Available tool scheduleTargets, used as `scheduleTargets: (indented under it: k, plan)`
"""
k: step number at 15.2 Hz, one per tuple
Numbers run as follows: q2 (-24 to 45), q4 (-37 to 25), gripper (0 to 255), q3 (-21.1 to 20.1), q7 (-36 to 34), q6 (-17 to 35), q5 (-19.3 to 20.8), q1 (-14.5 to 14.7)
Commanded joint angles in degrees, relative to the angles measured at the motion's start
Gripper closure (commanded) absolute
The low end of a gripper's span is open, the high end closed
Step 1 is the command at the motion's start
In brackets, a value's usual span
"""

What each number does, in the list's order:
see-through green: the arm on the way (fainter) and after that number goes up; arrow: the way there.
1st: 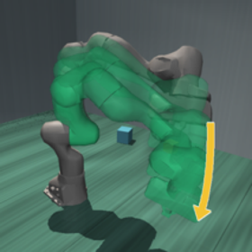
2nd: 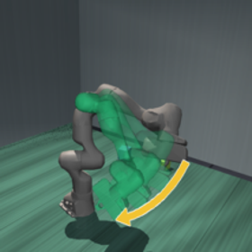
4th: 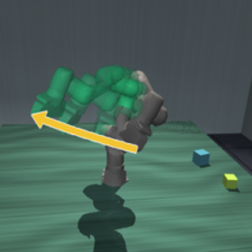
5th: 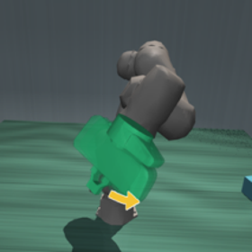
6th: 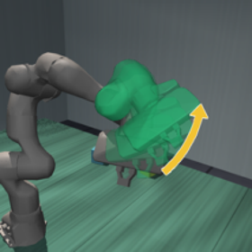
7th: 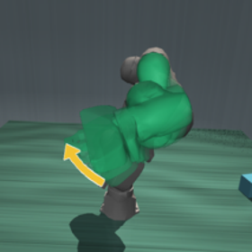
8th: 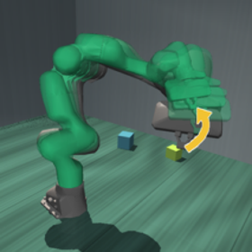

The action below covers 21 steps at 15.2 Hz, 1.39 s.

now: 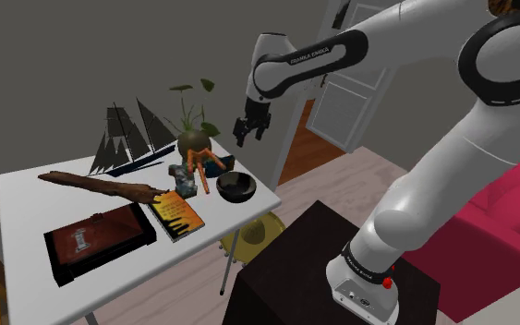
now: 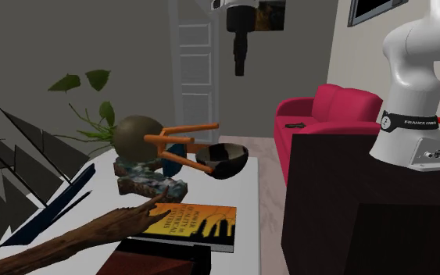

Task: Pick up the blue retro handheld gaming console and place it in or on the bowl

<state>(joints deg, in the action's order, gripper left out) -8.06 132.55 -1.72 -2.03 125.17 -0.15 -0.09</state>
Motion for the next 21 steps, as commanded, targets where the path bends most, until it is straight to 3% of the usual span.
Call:
scheduleTargets:
  k: [1,9,17,21]
  plan:
    - [4.3,-1.7,0,-0.2,-0.3,2.5,0.7,0.0]
    - [22.3,-12.6,0,-0.4,-2.5,9.1,4.1,0.7]
    - [40.6,-28.4,0,0.5,-4.0,11.0,6.9,2.2]
    - [42.6,-28.9,0,0.7,-4.1,12.6,7.0,2.2]
